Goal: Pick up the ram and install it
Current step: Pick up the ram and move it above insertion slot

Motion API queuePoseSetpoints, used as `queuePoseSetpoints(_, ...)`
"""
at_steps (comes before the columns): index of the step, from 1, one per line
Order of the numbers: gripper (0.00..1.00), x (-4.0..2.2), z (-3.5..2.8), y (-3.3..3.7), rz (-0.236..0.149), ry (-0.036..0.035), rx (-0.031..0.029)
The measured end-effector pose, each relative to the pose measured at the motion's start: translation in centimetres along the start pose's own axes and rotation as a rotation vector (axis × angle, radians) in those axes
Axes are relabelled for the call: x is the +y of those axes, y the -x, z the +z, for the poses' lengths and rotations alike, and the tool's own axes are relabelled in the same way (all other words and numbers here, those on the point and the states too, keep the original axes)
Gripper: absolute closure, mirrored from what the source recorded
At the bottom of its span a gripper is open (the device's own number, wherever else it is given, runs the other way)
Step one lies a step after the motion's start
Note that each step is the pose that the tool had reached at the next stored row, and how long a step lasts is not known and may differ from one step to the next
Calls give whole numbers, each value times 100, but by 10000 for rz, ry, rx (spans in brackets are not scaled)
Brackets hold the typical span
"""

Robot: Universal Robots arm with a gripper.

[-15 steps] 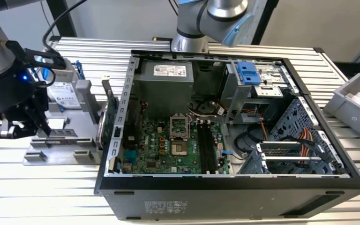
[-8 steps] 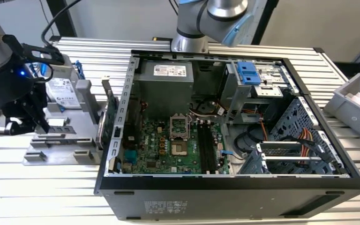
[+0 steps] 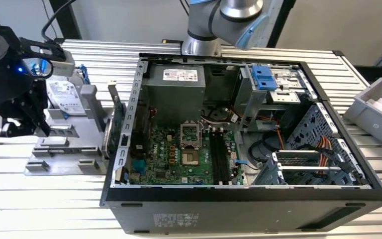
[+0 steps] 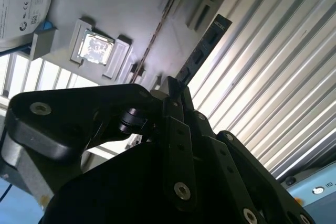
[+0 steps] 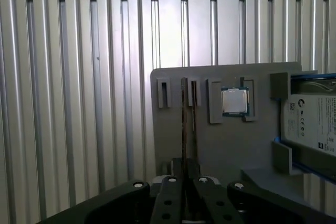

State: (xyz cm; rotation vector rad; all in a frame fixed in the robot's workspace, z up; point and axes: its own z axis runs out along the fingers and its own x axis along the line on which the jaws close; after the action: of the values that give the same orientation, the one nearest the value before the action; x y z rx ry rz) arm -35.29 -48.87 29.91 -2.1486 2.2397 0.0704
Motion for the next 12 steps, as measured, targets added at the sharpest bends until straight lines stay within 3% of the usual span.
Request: queuePoseSetpoints(12, 100, 5, -186, 103, -2, -4, -59)
